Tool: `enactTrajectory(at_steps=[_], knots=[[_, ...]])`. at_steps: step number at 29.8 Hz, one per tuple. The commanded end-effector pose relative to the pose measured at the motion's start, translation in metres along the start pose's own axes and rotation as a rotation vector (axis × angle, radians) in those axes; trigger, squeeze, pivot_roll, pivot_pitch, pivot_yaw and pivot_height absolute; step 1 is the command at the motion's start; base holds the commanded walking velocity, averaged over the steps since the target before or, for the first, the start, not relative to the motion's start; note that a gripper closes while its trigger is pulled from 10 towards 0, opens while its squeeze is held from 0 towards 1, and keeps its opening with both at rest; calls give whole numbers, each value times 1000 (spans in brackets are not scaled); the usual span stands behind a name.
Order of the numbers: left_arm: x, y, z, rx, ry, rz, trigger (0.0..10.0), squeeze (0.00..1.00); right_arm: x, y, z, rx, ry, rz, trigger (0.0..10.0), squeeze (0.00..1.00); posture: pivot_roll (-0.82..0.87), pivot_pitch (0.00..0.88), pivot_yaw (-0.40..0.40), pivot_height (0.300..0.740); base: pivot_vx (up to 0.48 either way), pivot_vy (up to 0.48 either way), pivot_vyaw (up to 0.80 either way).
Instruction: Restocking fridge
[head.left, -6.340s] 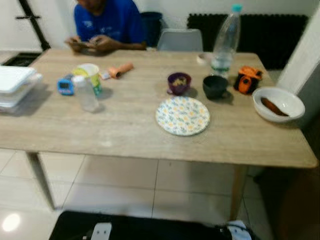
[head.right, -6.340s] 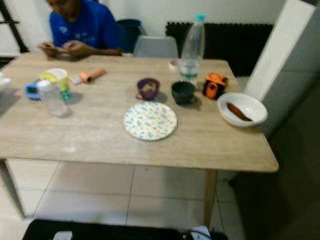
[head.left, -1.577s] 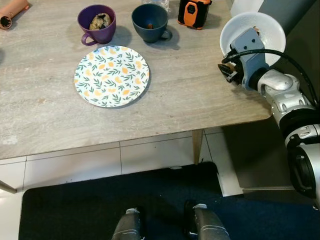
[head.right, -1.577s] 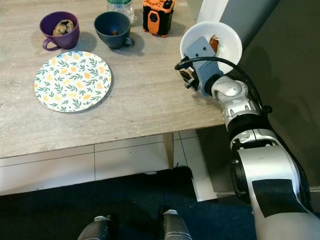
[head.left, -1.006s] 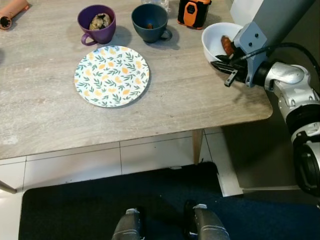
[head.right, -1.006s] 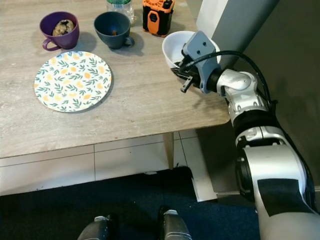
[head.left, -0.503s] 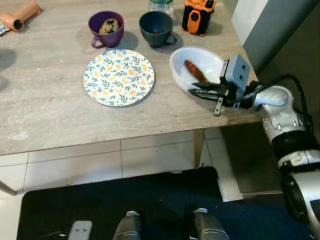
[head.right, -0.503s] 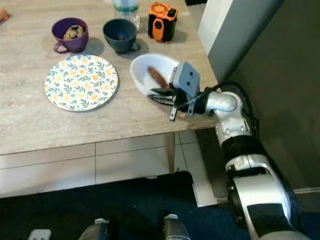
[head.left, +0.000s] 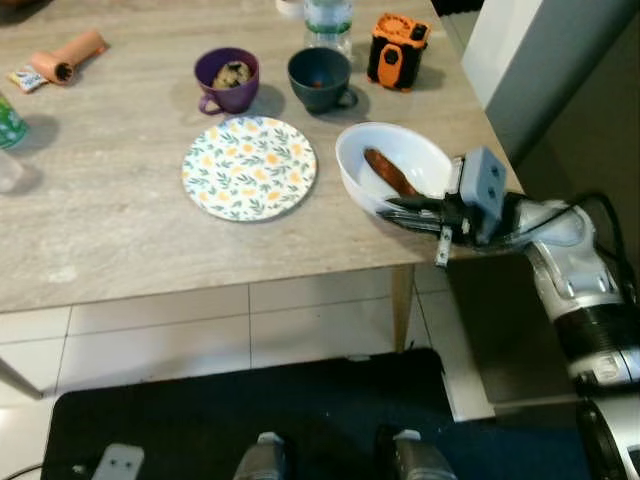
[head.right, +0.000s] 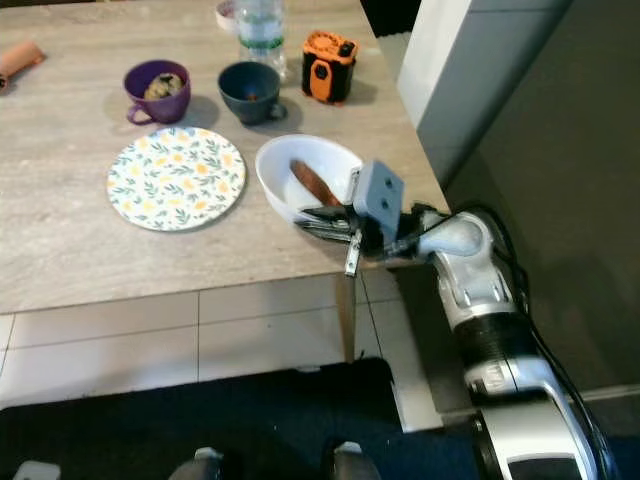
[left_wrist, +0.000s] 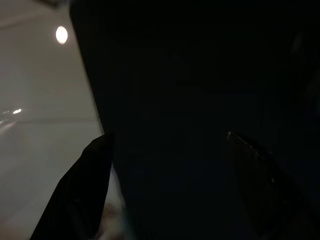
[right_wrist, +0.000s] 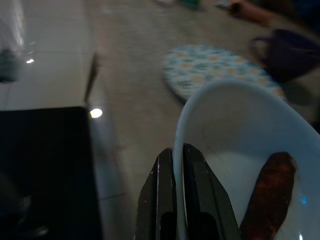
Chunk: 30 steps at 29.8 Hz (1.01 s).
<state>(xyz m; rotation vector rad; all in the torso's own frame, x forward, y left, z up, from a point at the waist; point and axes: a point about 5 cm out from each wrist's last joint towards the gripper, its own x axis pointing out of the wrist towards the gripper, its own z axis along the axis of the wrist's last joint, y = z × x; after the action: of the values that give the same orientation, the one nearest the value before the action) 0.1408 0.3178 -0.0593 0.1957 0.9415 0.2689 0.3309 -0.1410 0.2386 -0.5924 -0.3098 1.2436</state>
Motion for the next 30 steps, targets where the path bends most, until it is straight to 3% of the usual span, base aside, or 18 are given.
enactTrajectory(at_steps=[1, 2, 6, 7, 8, 9, 11, 12, 20, 30], knots=[[-1, -19, -12, -64, 19, -56, 10000, 0, 1, 4, 7, -36, -6, 25, 0, 0, -36, 218, 0, 740, 0, 0, 0], [-1, -19, -12, -64, 19, -56, 10000, 0, 1, 4, 7, -36, -6, 25, 0, 0, -36, 218, 0, 740, 0, 0, 0], [3, -57, -2, -119, -3, -155, 10000, 0, 8, 14, 1, -105, 74, 11, 0, 0, -47, 198, -6, 740, 0, 0, 0], [3, -62, -2, -115, 2, -167, 10000, 0, 10, 15, 1, -108, 73, -5, 2078, 0, -48, 196, -6, 740, 0, 0, 0], [3, -62, -2, -115, 2, -167, 10000, 0, 10, 15, 1, -108, 73, -5, 2078, 0, -48, 196, -6, 740, 0, 0, 0], [2, -69, -2, -115, 3, -189, 10000, 0, 12, 15, 0, -115, 85, -26, 8706, 0, -51, 193, -7, 740, 0, 0, 0], [2, -79, -2, -111, 10, -219, 10000, 0, 15, 19, -3, -140, 119, -34, 8706, 0, -52, 189, -10, 740, 0, 0, 0], [1, -83, -2, -114, 12, -234, 10000, 0, 16, 22, -4, -141, 128, -35, 10000, 0, -53, 187, -12, 740, 0, 0, 0], [0, -89, -9, -65, 46, -262, 10000, 0, 25, 31, -1, -137, 116, -43, 10000, 0, -54, 174, -12, 740, 0, 0, 0], [-3, -93, -18, -20, 88, -278, 10000, 0, 35, 38, -7, -137, 148, -85, 10000, 0, -52, 162, -8, 740, -350, 0, 0]])
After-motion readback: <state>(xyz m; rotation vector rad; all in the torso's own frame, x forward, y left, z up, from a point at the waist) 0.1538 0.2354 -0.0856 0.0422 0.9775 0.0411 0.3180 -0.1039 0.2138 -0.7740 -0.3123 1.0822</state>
